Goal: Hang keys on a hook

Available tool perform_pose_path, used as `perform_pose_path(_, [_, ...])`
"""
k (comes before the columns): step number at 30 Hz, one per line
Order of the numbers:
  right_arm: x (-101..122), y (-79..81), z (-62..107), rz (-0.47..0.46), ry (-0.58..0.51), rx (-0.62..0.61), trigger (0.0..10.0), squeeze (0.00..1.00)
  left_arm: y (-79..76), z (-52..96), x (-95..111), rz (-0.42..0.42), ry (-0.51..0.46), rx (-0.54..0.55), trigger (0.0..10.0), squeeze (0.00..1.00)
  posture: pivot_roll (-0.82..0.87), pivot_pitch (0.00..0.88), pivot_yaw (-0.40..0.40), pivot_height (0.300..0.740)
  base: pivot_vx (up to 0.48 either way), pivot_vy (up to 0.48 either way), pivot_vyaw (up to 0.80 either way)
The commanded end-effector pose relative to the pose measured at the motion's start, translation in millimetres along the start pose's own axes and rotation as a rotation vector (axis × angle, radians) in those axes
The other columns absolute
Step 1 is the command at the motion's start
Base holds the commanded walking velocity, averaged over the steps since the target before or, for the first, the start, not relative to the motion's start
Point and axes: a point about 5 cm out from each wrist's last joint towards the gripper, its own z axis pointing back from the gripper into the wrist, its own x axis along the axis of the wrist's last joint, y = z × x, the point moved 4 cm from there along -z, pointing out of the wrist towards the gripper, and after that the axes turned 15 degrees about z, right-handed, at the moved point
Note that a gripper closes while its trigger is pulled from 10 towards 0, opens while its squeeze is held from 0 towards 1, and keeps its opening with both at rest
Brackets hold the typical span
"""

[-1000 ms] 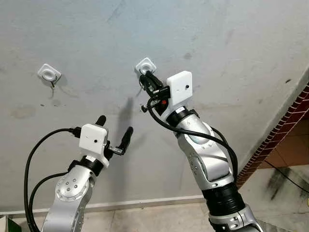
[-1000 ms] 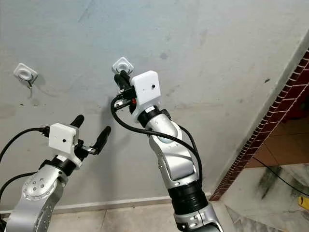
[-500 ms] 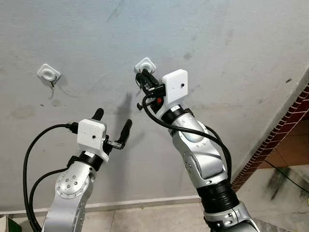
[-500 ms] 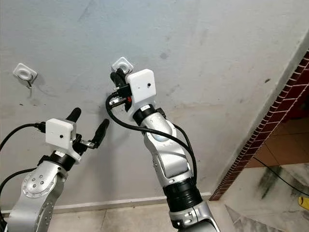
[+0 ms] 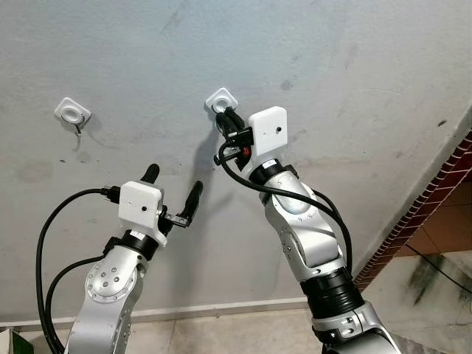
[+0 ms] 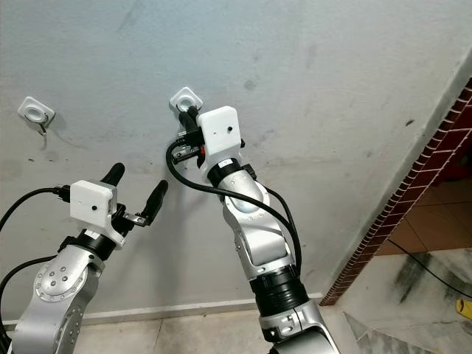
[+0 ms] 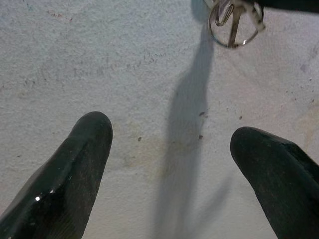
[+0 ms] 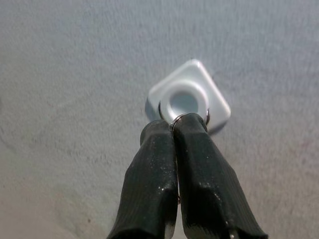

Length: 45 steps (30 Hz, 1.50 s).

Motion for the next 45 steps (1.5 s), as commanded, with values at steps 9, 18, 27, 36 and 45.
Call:
perform_pose_path(9, [-11.9,4.2,1.6,-0.003,0.051,0.013,10.0,0.00,1.5,2.2,-0.5,-0.002,0.005,0.012,10.0,0.00,0.17,0.004,0.030,0.740,0.000,0.000,0.00])
perform_pose_path(18, [-18.7,3.6,4.1,-0.006,0.078,-0.002,10.0,0.00,2.3,2.6,-0.5,-0.002,0.007,0.015,10.0,0.00,0.17,0.008,0.032,0.740,0.000,0.000,0.00])
perform_pose_path(27, [-28.3,6.6,8.2,-0.027,0.116,0.006,10.0,0.00,2.6,2.7,-1.2,-0.002,0.011,0.015,10.0,0.00,0.17,0.010,0.033,0.740,0.000,0.000,0.00])
perform_pose_path(36, [-33.3,15.6,9.8,-0.040,0.147,0.006,10.0,0.00,2.4,1.2,-0.6,-0.001,0.008,0.013,10.0,0.00,0.17,0.010,0.034,0.740,0.000,0.000,0.00])
perform_pose_path(45, [-39.0,9.3,13.2,-0.050,0.171,-0.028,10.0,1.00,2.0,1.5,-1.8,0.003,0.012,0.017,10.0,0.00,0.17,0.011,0.030,0.740,0.000,0.000,0.00])
